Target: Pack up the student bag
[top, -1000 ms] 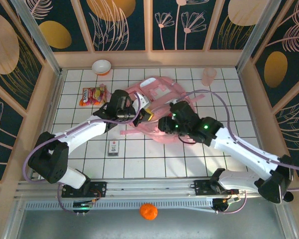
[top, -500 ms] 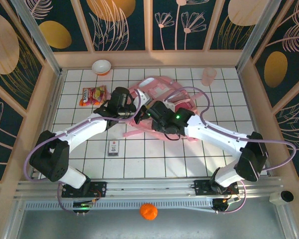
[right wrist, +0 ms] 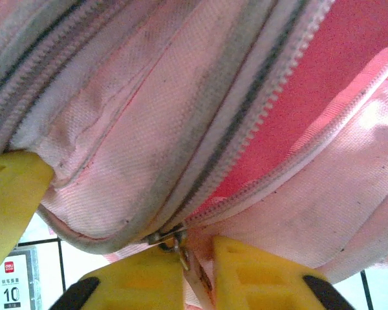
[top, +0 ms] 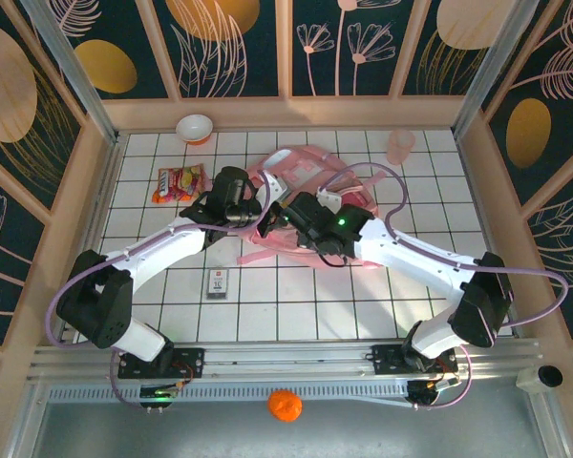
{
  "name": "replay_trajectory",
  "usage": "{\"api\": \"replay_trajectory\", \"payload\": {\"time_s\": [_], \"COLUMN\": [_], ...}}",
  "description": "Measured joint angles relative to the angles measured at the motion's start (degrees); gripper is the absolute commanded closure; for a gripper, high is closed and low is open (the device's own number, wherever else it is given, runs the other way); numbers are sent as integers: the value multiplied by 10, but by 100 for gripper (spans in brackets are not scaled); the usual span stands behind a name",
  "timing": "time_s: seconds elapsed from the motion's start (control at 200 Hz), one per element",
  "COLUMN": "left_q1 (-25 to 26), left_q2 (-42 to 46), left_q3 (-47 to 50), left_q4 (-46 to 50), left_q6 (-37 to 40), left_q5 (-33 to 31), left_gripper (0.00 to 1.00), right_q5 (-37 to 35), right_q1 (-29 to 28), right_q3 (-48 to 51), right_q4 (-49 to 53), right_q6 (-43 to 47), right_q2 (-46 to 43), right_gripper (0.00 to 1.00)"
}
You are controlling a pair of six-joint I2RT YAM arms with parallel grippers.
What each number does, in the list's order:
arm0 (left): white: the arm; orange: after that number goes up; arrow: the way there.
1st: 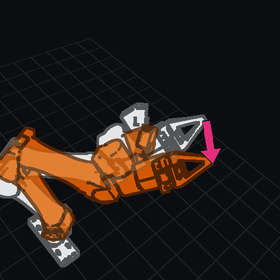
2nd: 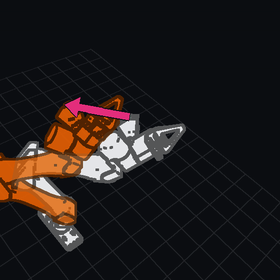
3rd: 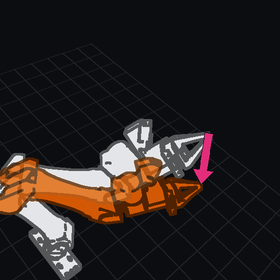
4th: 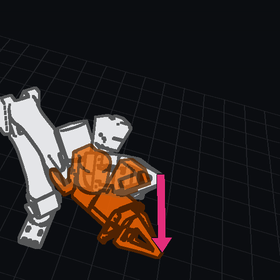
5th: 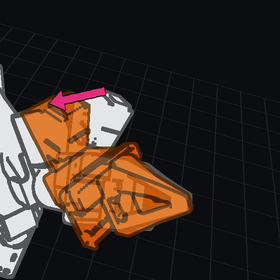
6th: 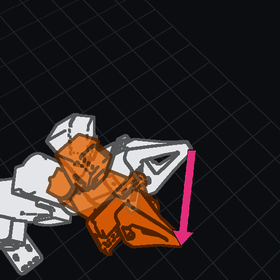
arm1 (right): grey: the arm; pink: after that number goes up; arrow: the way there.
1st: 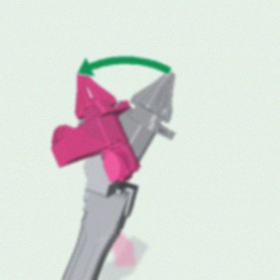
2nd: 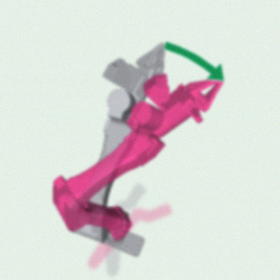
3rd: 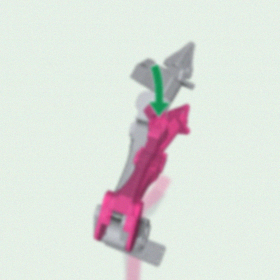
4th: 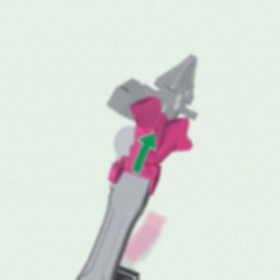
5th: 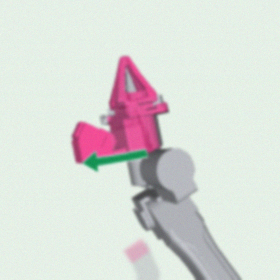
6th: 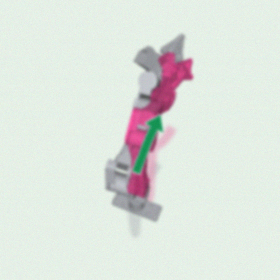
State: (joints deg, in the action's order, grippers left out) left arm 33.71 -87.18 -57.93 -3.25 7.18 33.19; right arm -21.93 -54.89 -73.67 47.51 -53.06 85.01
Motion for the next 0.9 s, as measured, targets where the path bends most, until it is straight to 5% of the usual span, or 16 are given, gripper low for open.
{"api": "replay_trajectory", "payload": {"time_s": [0.08,0.365,0.901], "left_q1": [0,2,13], "left_q2": [0,0,-5], "left_q3": [-1,-1,-32], "left_q4": [0,5,95], "left_q6": [0,56,226], "left_q5": [0,1,2], "left_gripper": [100,100,100], "right_q5": [11,47,327], "right_q1": [5,30,178], "right_q3": [5,25,151], "right_q4": [-12,-25,-139], "right_q6": [11,64,353], "right_q2": [-3,-24,-117], "right_gripper": [100,100,100]}}
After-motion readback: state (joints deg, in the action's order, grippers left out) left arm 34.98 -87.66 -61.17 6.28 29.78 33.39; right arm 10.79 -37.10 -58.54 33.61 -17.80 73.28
